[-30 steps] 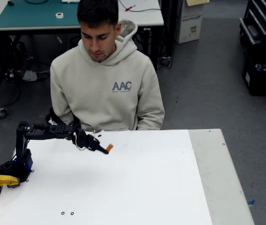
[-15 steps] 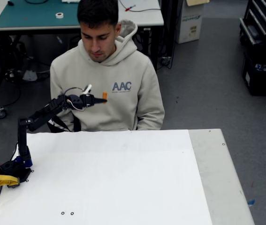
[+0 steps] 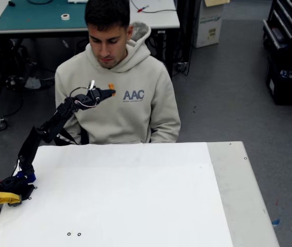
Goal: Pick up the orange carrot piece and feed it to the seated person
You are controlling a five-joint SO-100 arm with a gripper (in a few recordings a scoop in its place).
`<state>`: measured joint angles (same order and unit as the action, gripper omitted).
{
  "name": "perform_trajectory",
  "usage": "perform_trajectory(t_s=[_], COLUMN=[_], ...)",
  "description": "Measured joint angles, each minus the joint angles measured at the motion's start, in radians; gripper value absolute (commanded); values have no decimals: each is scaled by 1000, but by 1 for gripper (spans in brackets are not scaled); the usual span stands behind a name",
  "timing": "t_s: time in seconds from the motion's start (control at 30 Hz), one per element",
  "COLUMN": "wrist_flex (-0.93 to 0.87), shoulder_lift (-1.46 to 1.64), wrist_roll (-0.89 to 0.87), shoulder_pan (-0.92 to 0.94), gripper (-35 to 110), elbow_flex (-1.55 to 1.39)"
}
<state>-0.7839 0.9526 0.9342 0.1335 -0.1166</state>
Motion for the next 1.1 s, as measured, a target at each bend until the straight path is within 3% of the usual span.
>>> perform_trajectory(t_s=[0.27,0.57,0.93,1.1], wrist_flex=[0,11,296,327], shoulder_lift=[-196,-222,-229,-233], wrist_roll=[127,179,186,215], shoulder_pan=[-52,-74,-74,-71], gripper=[-2,-2,-2,-2], elbow_flex=[290,341,342,342])
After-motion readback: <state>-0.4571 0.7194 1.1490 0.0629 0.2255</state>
